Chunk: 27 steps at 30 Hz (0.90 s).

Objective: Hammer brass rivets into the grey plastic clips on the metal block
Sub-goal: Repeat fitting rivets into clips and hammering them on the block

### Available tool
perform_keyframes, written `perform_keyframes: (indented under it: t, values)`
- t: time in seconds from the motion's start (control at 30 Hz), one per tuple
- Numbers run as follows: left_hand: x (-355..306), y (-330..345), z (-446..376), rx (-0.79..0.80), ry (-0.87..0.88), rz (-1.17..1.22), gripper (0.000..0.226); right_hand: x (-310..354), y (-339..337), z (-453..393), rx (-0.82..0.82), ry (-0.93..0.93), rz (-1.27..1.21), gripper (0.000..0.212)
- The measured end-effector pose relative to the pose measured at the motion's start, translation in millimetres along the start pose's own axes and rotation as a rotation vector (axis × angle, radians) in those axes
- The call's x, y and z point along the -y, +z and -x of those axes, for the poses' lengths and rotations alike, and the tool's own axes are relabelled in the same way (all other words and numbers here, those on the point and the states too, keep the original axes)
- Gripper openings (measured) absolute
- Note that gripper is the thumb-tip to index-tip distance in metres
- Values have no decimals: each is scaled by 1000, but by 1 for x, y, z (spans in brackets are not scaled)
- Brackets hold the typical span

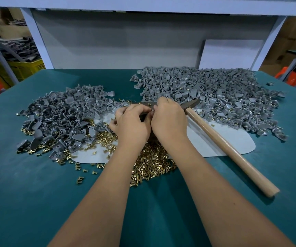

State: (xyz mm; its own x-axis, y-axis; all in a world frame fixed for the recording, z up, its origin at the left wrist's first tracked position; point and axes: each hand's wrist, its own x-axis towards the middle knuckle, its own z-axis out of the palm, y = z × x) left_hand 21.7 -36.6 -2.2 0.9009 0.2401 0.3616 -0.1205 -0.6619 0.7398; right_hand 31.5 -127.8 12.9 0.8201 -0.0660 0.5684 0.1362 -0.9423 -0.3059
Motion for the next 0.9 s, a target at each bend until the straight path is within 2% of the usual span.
perform_keyframes:
  t: [0.17, 0.3, 0.37, 0.47, 0.53, 0.6, 0.67, 0.73, 0.9]
  values:
    - [0, -1, 1, 15, -15, 34, 9, -3, -1, 1, 22, 19, -63, 13]
    - [1, -3, 0, 69, -17, 98, 11, -18, -12, 10, 40, -9, -284, 14]
    - [0, -4, 0, 88, -37, 131, 16, -30, -21, 15, -8, -7, -222, 18]
    - [-1, -5, 0, 108, -51, 166, 21, -57, -37, 17, -104, 62, 46, 22]
    - [0, -6, 1, 113, -51, 182, 21, -73, -43, 19, -36, 145, 234, 27]
    - [1, -6, 0, 112, -51, 194, 22, -79, -43, 20, 122, 226, 330, 35]
    - [1, -6, 0, 110, -44, 186, 23, -80, -40, 21, 223, 256, 339, 36]
    - [1, -5, 1, 103, -28, 168, 22, -80, -38, 20, 247, 263, 318, 32]
    - [2, -1, 2, 56, 25, 52, 9, -74, -48, 12, 158, 340, 229, 19]
